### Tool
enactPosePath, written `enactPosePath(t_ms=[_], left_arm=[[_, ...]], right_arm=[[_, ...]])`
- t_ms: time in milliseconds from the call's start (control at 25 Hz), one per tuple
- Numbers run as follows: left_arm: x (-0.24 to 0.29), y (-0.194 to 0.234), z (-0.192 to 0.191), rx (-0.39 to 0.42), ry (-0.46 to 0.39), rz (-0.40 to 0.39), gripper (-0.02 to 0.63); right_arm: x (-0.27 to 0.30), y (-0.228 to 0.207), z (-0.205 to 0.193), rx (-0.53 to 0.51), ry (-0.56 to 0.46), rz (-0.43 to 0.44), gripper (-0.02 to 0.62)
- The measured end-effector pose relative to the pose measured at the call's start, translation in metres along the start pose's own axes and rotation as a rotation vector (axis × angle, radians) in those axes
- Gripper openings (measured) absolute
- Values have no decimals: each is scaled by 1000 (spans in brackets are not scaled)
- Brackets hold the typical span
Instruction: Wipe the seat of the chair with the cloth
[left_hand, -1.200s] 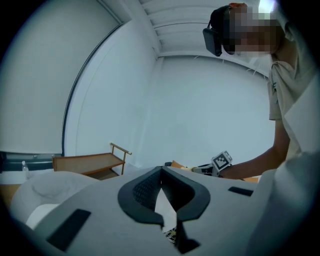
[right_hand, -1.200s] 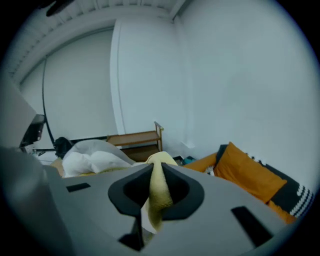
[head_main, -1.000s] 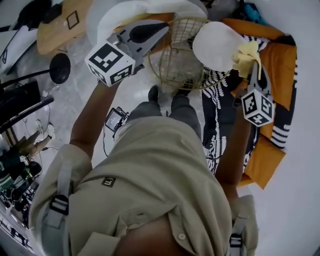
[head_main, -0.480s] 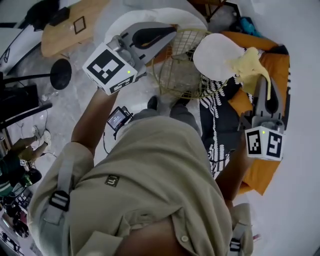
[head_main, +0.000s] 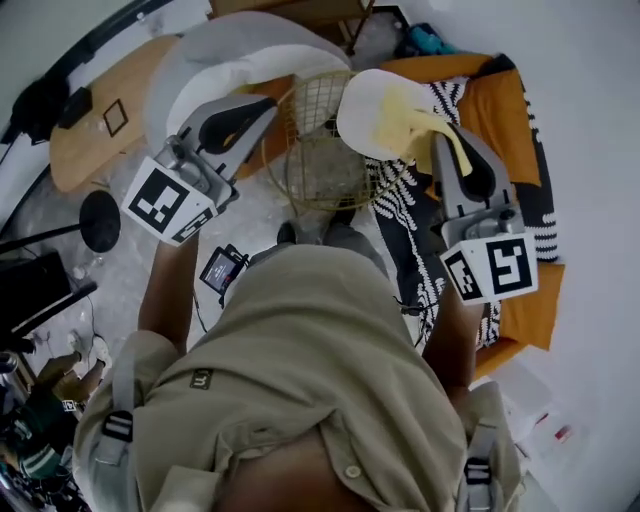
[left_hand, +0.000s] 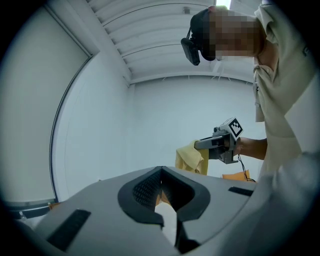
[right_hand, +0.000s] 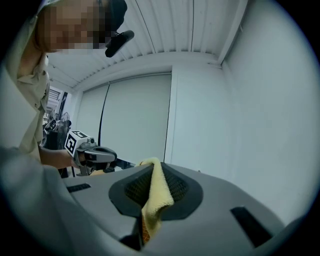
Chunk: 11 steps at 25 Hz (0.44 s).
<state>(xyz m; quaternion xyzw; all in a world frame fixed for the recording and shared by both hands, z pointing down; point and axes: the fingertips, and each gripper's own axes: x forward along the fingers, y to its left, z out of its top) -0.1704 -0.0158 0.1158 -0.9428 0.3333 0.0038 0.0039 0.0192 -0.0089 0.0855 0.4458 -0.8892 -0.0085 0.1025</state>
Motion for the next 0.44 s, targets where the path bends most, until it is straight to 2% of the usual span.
enactPosePath(t_ms=[440], left_arm=[[2, -20, 5, -7, -27, -66, 15]], right_arm=[[-6, 16, 4, -1, 5, 6, 35]])
